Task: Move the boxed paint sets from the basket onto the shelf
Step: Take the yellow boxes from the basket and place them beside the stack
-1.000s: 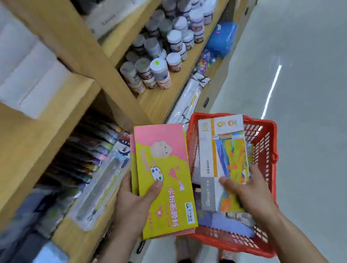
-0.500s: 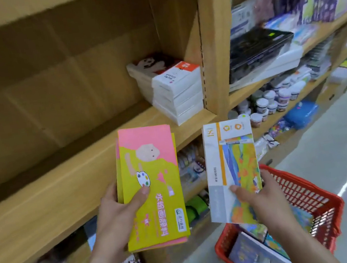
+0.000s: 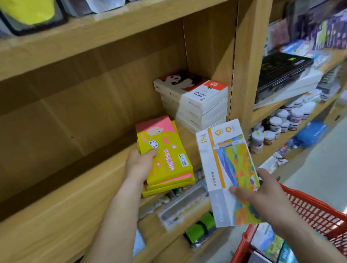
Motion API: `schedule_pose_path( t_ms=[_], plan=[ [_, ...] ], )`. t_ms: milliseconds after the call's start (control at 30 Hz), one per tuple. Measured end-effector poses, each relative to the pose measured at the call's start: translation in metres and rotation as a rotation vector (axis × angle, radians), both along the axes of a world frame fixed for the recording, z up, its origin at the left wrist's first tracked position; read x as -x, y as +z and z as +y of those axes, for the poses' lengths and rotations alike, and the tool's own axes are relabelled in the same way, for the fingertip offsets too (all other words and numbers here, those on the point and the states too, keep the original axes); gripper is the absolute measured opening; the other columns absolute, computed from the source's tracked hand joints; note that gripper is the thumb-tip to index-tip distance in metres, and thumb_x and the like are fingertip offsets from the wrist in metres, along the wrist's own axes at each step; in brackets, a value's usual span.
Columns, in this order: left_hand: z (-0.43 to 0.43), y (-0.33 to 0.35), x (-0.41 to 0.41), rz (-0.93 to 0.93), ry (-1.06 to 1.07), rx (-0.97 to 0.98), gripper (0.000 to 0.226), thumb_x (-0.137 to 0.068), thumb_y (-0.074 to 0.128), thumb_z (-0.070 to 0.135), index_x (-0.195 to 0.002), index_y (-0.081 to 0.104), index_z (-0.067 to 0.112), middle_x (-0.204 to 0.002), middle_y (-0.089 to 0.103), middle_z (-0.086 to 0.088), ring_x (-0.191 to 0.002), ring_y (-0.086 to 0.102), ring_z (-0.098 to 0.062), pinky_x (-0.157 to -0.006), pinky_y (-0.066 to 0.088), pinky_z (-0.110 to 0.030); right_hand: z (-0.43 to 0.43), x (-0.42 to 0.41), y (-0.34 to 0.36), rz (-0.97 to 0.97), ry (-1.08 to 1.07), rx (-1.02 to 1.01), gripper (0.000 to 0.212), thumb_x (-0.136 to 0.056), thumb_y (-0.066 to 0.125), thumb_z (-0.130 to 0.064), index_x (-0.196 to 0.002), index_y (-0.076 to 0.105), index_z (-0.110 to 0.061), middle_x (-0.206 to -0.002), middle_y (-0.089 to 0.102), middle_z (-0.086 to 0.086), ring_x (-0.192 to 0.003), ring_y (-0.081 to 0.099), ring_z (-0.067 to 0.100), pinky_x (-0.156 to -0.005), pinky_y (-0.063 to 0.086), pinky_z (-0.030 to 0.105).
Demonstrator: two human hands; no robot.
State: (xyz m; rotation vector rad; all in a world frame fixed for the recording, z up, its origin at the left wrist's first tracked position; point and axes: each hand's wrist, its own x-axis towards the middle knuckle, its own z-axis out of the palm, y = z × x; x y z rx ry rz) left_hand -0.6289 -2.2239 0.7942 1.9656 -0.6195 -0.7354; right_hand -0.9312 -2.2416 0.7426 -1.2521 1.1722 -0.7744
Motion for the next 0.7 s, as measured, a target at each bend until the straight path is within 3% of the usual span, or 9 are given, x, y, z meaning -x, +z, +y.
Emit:
schedule_pose_path(
  t_ms=[67,133,200,267,367,533,633,700],
  plan=[
    [0.010,-0.010,0.007,-0.112,-0.078,-0.020,0.018,-0.089,0.068,0.033,-0.103,0.068,0.022,-0.113,0.075,-0.007,-0.106,0.068,-0.030,-0.098,0.050,-0.043,-0.003,-0.001,0.003,0.003,-0.001,0.002,0.034,-0.083,0.086,-0.024,-0.106,0.063,-0.031,-0.093,0.081,-0.008,-0.080,0.079,0.023,-0.069,0.063,0.060],
    [0.032,-0.022,0.016,-0.333,-0.121,-0.082,0.033,-0.091,0.060,0.051,-0.114,0.064,0.029,-0.118,0.070,-0.002,-0.115,0.059,-0.031,-0.101,0.045,-0.044,-0.005,-0.001,0.006,-0.003,0.009,0.002,0.031,-0.085,0.083,-0.021,-0.108,0.063,-0.028,-0.091,0.082,-0.004,-0.074,0.077,0.035,-0.062,0.059,0.067],
    [0.048,-0.031,0.022,-0.452,-0.128,-0.091,0.040,-0.091,0.048,0.064,-0.115,0.063,0.035,-0.118,0.067,0.001,-0.116,0.053,-0.031,-0.098,0.045,-0.045,-0.008,0.001,0.010,-0.006,0.008,0.006,0.030,-0.086,0.082,-0.019,-0.109,0.062,-0.025,-0.087,0.082,-0.002,-0.066,0.074,0.037,-0.046,0.057,0.056],
    [0.046,-0.035,0.026,-0.483,-0.112,-0.097,0.047,-0.091,0.042,0.067,-0.120,0.061,0.035,-0.120,0.065,0.001,-0.115,0.049,-0.030,-0.096,0.043,-0.042,-0.010,0.002,0.014,-0.016,-0.001,0.011,0.028,-0.087,0.081,-0.018,-0.107,0.062,-0.024,-0.087,0.082,-0.003,-0.062,0.077,0.023,-0.041,0.055,0.035],
    [0.018,-0.032,0.034,-0.505,-0.116,-0.164,0.063,-0.091,0.041,0.067,-0.138,0.050,0.026,-0.133,0.061,-0.005,-0.122,0.047,-0.034,-0.101,0.041,-0.043,-0.013,0.005,0.023,-0.032,0.000,0.013,0.025,-0.087,0.081,-0.017,-0.102,0.063,-0.025,-0.085,0.082,-0.002,-0.061,0.078,0.018,-0.043,0.056,0.031],
    [-0.027,-0.026,0.049,-0.439,-0.111,-0.211,0.099,-0.087,0.044,0.074,-0.159,0.014,0.013,-0.155,0.041,-0.016,-0.136,0.035,-0.043,-0.110,0.031,-0.046,-0.021,0.020,0.033,-0.027,0.006,0.025,0.027,-0.086,0.082,-0.016,-0.106,0.064,-0.022,-0.081,0.081,0.001,-0.048,0.069,0.008,-0.038,0.049,0.022],
    [-0.024,-0.031,0.042,-0.417,-0.241,-0.205,0.126,-0.067,0.060,0.084,-0.160,0.000,0.023,-0.158,0.037,-0.010,-0.139,0.031,-0.041,-0.113,0.033,-0.048,-0.026,0.027,0.035,-0.014,0.009,0.028,0.030,-0.085,0.082,-0.017,-0.109,0.064,-0.022,-0.089,0.082,0.000,-0.068,0.079,0.019,-0.047,0.058,0.030],
    [-0.022,-0.034,0.036,-0.510,-0.268,-0.219,0.131,-0.063,0.068,0.080,-0.159,0.000,0.022,-0.150,0.047,-0.013,-0.134,0.038,-0.040,-0.108,0.039,-0.045,-0.028,0.029,0.036,-0.010,0.004,0.025,0.030,-0.086,0.082,-0.016,-0.108,0.064,-0.023,-0.092,0.082,-0.001,-0.077,0.080,0.024,-0.056,0.063,0.039]
  ],
)
